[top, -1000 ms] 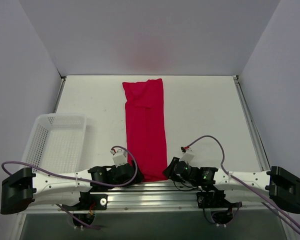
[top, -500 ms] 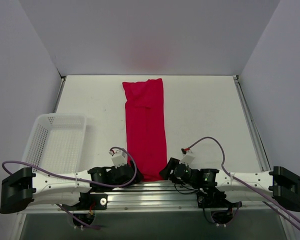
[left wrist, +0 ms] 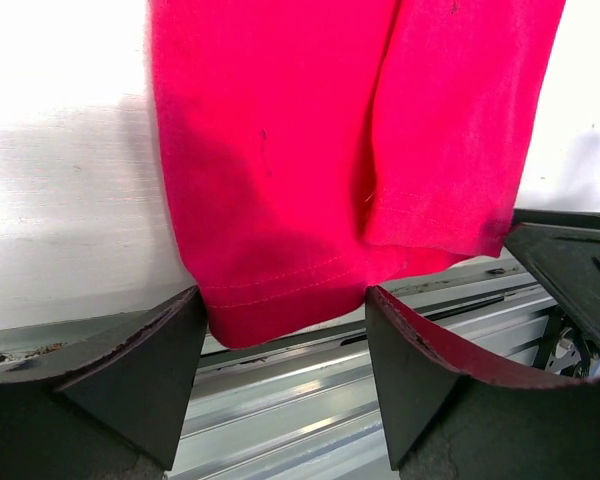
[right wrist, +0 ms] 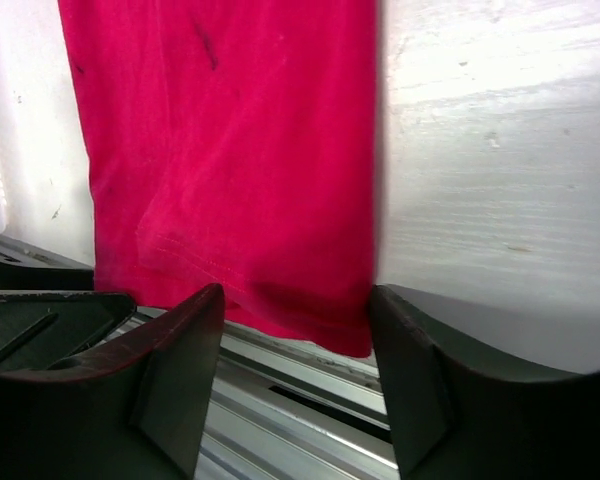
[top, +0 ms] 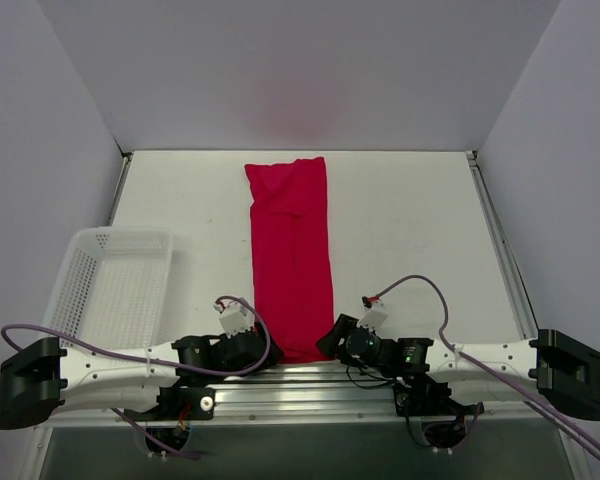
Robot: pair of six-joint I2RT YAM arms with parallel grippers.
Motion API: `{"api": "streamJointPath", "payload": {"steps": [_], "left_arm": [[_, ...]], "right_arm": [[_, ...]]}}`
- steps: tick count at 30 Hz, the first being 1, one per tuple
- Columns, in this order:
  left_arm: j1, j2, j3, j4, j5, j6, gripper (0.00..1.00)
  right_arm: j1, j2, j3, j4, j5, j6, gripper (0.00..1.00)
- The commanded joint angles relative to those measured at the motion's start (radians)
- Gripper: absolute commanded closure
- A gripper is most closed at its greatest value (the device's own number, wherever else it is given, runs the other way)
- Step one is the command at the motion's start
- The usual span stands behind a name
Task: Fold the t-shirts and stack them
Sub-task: Grab the bottom of the folded rectangular tshirt with both arms
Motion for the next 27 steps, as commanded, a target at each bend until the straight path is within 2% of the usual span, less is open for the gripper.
{"api": "streamJointPath", "payload": {"steps": [1,3,4,6,7,14,20,27], "left_arm": [[-0.004,0.004,-0.038,-0.103,-0.022,-0.037,0.26],[-0.004,-0.003,-0.044,-0.103,-0.02,-0.04,0.27],[-0.004,-0.006,-0.045,-0.104,-0.022,-0.04,0.28],[-0.004,-0.014,-0.049,-0.115,-0.025,-0.048,0.31],[-0.004,-0.02,-0.049,-0.129,-0.026,-0.049,0.33],[-0.007,-0.057,-0.059,-0.172,-0.057,-0.074,0.39],[-0.007,-0.037,-0.065,-0.176,-0.083,-0.084,0.58],[-0.007,-0.019,-0.081,-0.163,-0.115,-0.1,0.67]], "right_arm": [[0.01,0.102,-0.011,0.018,0.004,-0.001,0.46],[0.011,0.124,-0.005,0.034,-0.004,-0.006,0.5],[0.01,0.133,-0.002,0.032,-0.002,-0.006,0.57],[0.013,0.132,0.004,0.021,0.002,-0.007,0.62],[0.013,0.122,0.006,0.012,0.007,-0.007,0.68],[0.013,0.075,0.001,-0.037,0.027,0.002,0.85],[0.013,0.078,-0.001,-0.042,0.03,0.005,0.92],[0.013,0.076,0.002,-0.054,0.037,0.005,0.96]]}}
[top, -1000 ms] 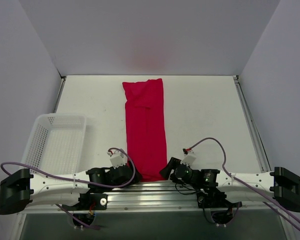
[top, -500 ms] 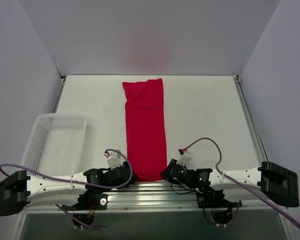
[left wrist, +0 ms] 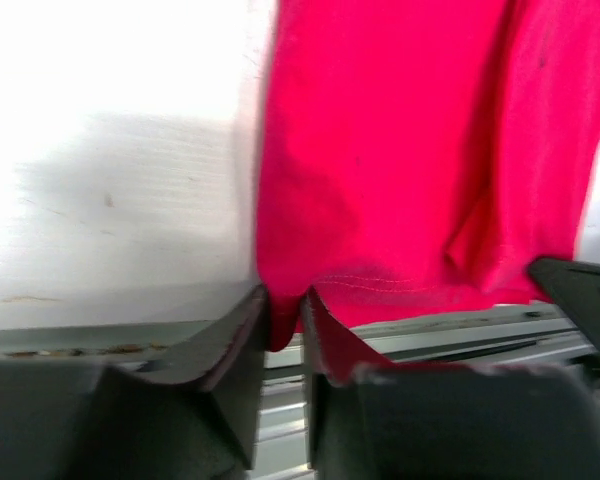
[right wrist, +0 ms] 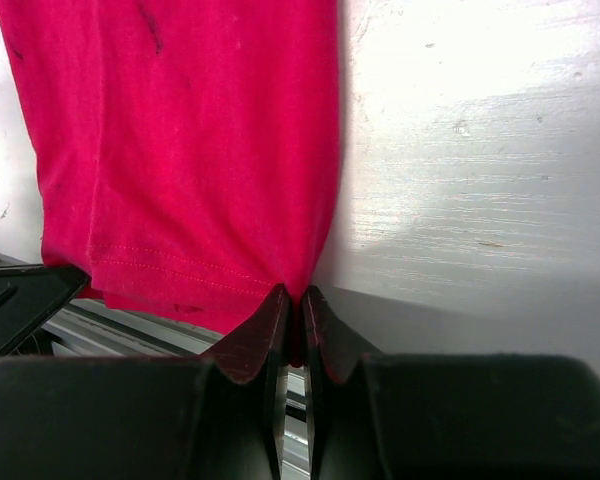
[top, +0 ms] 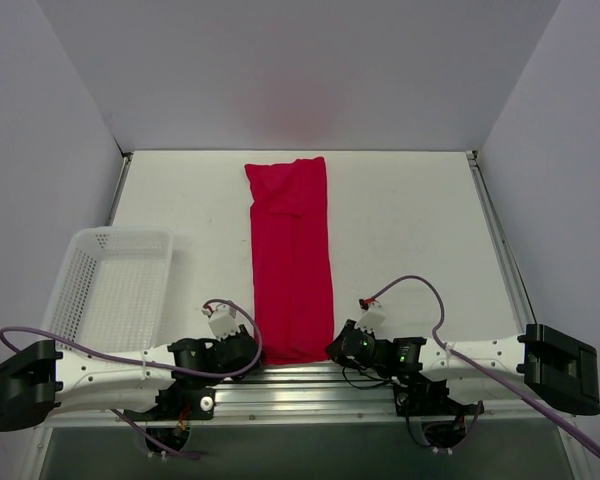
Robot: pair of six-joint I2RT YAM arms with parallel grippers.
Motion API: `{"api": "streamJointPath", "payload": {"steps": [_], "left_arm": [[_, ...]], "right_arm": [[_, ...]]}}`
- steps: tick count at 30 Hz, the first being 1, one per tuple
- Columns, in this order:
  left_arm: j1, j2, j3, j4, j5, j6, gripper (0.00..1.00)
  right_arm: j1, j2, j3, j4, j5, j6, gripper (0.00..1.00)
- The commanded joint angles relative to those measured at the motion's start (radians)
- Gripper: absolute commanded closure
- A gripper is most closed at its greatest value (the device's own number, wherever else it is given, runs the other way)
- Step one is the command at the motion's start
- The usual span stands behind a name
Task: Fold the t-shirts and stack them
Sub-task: Grab the bottom of the folded rectangular tshirt with both arms
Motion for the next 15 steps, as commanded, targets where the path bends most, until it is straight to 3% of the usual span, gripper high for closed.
{"api": "streamJointPath", "payload": {"steps": [1,3,4,15], "left_arm": [[-0.005,0.019,-0.044,-0.079,-0.043,-0.023,0.74],[-0.005,0.009,-0.045,-0.079,-0.054,-0.019,0.83],[-0.005,0.005,-0.036,-0.097,-0.057,-0.017,0.97],[-0.012,-0.115,0.123,-0.235,-0.047,0.089,0.98]], "right_arm": [[0.007,-0.006,-0.009,-0.073,0.039,0.009,0.96],[0.007,-0.006,-0.004,-0.076,0.039,0.007,0.97],[0.007,-0.004,-0.003,-0.079,0.039,0.006,0.99],[0.007,-0.072,0.129,-0.276,0.082,-0.062,1.0]]}}
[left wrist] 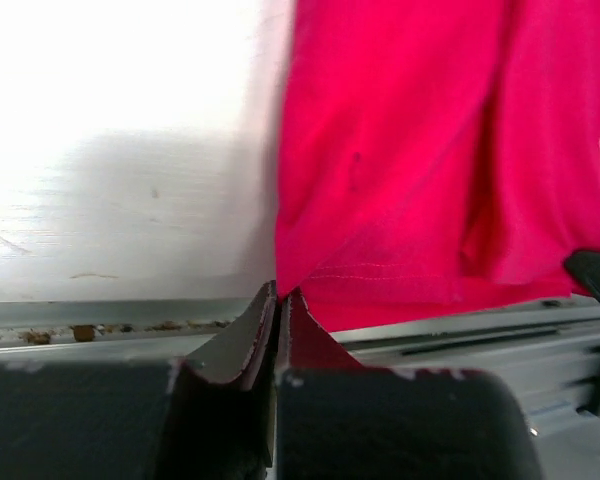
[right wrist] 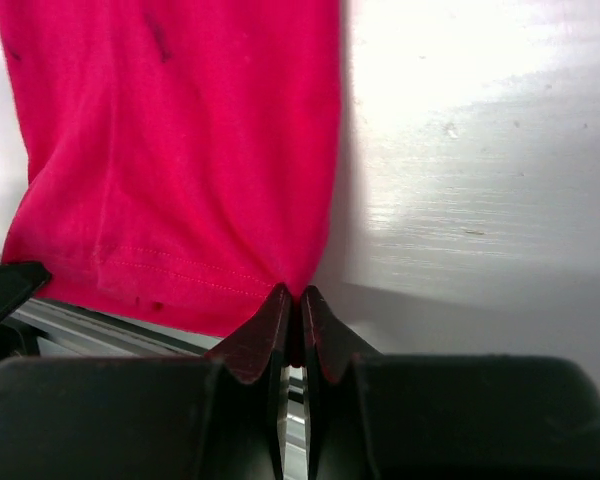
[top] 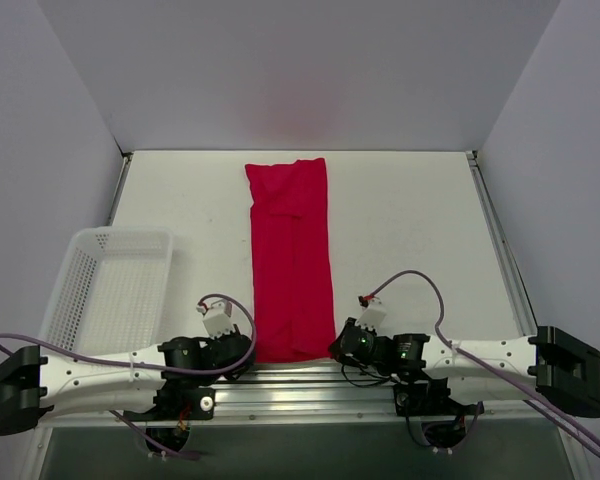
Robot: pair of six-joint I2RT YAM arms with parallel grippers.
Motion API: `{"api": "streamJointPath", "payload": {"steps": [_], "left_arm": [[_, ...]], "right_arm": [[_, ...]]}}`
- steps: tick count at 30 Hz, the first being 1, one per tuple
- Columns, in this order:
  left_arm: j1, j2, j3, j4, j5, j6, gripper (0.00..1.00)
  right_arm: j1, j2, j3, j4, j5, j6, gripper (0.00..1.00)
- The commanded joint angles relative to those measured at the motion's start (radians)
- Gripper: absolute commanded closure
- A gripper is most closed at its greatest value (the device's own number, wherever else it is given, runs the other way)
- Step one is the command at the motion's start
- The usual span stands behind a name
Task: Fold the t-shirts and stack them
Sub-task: Grab the bottom of the folded rectangular tshirt with both arms, then fold the folded rectangular tshirt in 1/3 of the way
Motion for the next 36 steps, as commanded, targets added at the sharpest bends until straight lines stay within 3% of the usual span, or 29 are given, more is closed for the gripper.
{"api": "streamJointPath", "payload": {"steps": [1,10,18,27,36], "left_arm": [[-0.005,-0.039,0.118,-0.123,-0.027,0.081,0.98],[0.045,-0.021,0.316,-0.106,-0.056,0.265,0.98],[0.255,-0.003,0.379,0.018,0.059,0.441,0.98],[0.475,0.178,0.494,0.189,0.206,0.576,0.98],[0.548,0.39,0.601,0.296,0.267,0.61,0.98]], "right_arm": [[0.005,-0.036,0.119,-0.158,0.083,-0.069,1.0],[-0.012,0.077,0.335,-0.254,0.146,-0.208,1.0],[-0.147,0.128,0.418,-0.237,0.128,-0.349,1.0],[-0.349,0.226,0.525,-0.198,0.025,-0.529,1.0],[-0.441,0.436,0.679,-0.148,-0.056,-0.61,1.0]]}}
